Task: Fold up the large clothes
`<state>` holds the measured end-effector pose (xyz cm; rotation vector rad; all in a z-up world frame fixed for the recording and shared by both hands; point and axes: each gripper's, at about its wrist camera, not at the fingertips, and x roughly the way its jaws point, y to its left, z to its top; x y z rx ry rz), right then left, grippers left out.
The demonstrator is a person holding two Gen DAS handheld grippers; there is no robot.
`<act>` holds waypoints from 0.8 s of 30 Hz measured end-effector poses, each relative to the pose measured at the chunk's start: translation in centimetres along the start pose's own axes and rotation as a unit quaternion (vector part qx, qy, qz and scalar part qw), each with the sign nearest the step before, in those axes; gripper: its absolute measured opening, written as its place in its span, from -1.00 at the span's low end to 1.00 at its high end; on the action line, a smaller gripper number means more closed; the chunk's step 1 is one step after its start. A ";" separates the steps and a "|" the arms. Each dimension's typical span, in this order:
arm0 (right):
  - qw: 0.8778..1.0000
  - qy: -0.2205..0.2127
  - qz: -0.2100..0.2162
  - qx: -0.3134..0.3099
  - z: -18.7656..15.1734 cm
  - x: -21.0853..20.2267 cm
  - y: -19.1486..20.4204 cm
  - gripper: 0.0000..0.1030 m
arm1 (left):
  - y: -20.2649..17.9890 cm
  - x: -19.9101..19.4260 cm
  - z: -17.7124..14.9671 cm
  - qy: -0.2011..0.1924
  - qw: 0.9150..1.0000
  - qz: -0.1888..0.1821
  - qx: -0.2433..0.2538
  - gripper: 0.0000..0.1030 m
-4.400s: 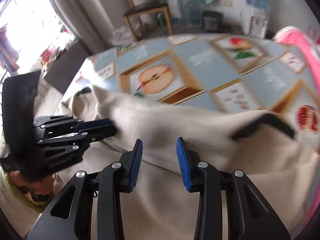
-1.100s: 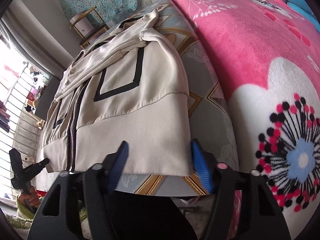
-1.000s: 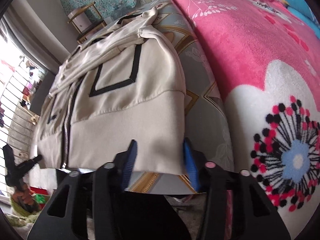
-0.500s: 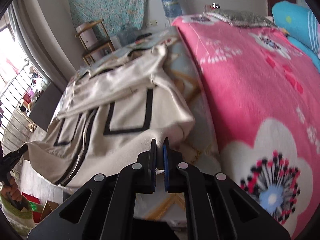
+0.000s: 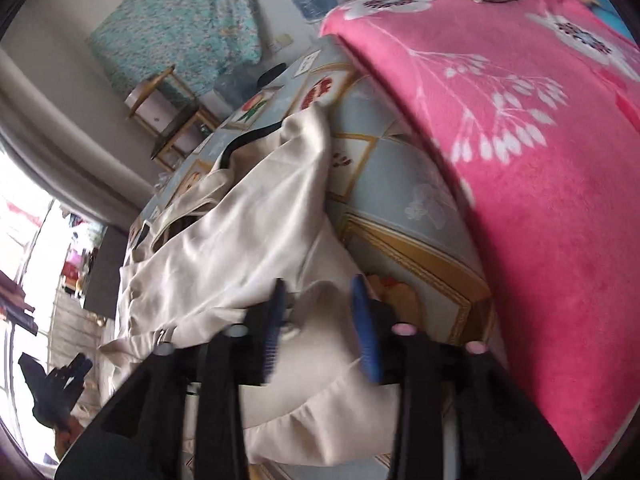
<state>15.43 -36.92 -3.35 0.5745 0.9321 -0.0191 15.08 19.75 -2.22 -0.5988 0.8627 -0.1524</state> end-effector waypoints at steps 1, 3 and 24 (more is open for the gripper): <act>1.000 -0.008 0.002 0.001 -0.3 -0.4 -0.2 0.11 | 0.4 -0.8 -0.2 -0.008 1.000 -0.003 -0.002 -0.29; 1.000 -0.020 0.004 -0.001 -1.1 -1.7 -0.6 0.20 | 0.9 -1.9 -0.7 -0.011 1.000 0.005 -0.003 -0.27; 1.000 0.009 0.010 0.015 -8.4 -0.5 -1.8 0.20 | 6.0 0.7 -8.5 0.005 0.982 -0.057 -0.182 0.07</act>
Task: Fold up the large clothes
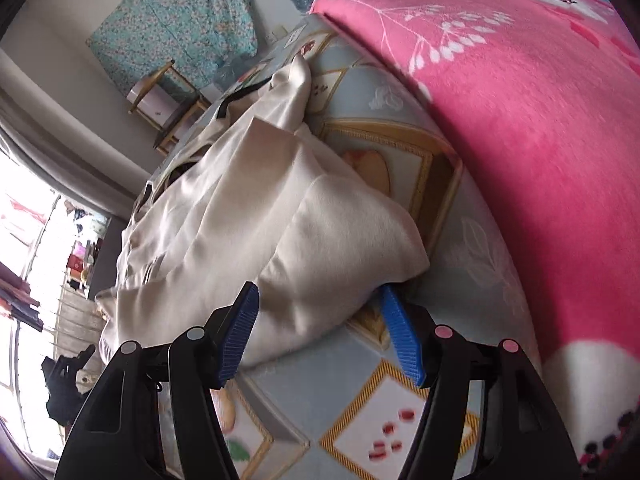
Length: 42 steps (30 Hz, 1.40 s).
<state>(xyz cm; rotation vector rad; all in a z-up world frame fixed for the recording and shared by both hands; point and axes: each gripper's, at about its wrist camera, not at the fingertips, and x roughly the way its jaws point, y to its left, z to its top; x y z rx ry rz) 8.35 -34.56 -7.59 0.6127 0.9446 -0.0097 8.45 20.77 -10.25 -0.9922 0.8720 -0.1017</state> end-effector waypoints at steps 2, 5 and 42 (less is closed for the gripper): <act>1.000 -0.025 0.006 0.001 0.4 0.5 0.3 0.20 | -1.4 0.5 -0.6 -0.024 0.999 0.033 0.031 0.00; 0.999 -0.049 -0.006 -0.010 0.4 1.1 0.9 -0.04 | -3.8 1.5 -1.4 -0.040 0.986 0.115 0.111 -0.50; 0.973 0.061 0.060 -0.213 -5.2 -6.9 10.0 0.06 | -7.6 -6.3 -7.3 -0.013 0.925 0.200 0.324 -0.18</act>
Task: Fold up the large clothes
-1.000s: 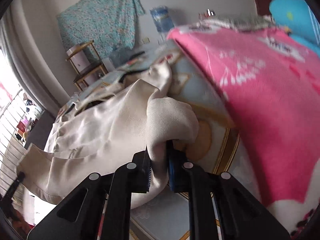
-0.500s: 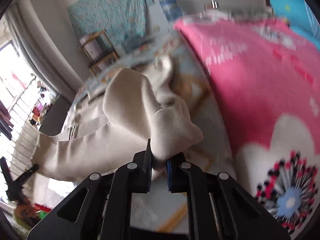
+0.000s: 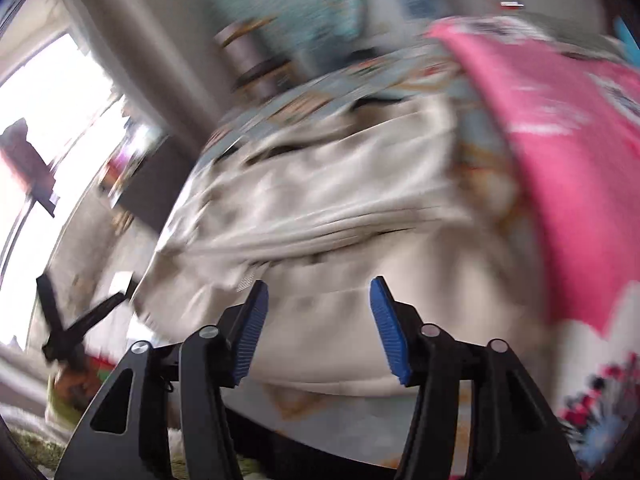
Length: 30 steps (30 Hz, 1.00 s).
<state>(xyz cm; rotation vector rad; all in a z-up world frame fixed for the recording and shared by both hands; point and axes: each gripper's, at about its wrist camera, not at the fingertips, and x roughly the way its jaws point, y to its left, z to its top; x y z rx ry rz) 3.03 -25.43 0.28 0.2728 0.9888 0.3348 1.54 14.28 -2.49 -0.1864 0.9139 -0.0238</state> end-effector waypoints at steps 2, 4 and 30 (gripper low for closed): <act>0.998 0.038 0.003 -0.058 0.2 3.4 3.7 0.06 | -2.0 1.6 0.2 0.013 0.999 0.012 0.039 -0.17; 0.990 0.068 -0.013 -0.122 0.0 6.7 7.0 0.06 | -3.4 3.1 0.6 0.018 0.997 0.035 0.066 -0.17; 0.990 0.085 -0.009 -0.112 -0.4 8.8 8.4 0.37 | -2.4 6.5 2.1 0.043 0.996 0.043 0.059 -0.48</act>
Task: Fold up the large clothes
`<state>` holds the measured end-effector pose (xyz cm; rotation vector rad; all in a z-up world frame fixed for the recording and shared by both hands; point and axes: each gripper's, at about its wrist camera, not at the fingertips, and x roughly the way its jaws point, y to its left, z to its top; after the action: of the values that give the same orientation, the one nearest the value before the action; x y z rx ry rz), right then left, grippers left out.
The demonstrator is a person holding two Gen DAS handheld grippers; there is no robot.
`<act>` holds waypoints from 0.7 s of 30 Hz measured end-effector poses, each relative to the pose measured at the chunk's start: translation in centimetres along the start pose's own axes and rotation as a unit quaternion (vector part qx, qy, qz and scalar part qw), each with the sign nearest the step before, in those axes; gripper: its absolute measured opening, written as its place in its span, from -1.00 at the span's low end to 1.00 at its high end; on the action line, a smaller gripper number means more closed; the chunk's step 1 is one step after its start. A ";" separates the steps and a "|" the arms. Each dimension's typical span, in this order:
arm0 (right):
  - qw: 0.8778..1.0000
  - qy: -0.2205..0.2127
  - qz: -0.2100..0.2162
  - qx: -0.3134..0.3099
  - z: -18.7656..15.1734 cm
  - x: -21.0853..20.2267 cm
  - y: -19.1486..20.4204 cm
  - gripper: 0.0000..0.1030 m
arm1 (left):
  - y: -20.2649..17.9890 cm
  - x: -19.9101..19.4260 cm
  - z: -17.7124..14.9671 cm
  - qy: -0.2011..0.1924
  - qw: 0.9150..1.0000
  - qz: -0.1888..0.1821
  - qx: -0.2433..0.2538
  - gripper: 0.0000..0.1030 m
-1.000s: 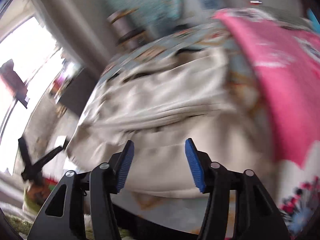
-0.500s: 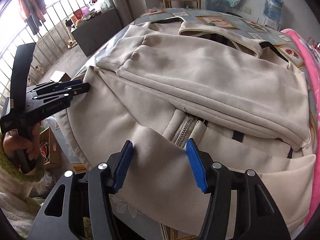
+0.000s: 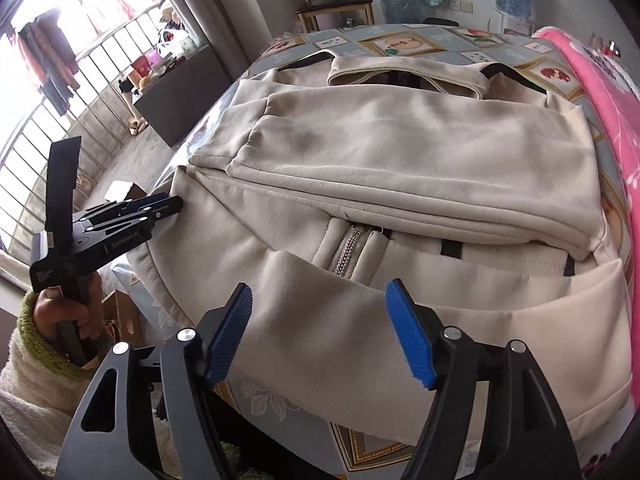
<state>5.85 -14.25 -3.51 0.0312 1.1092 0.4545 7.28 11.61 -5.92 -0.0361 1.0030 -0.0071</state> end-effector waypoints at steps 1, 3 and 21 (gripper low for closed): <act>1.000 -0.001 -0.001 0.000 0.0 -0.1 0.0 0.44 | 0.0 0.0 0.0 0.001 1.000 0.000 0.000 -0.48; 1.000 -0.005 -0.006 -0.002 -0.2 -0.3 0.0 0.49 | 0.0 -0.1 -0.1 0.002 1.000 0.004 0.004 -0.48; 0.998 -0.016 -0.041 -0.041 -0.6 -0.2 0.6 0.51 | -0.4 0.0 0.0 0.012 1.000 0.029 0.000 -0.47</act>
<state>5.02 -13.90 -3.43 -0.0790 1.0552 0.4236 7.29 11.24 -5.96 -0.0064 1.0275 0.0447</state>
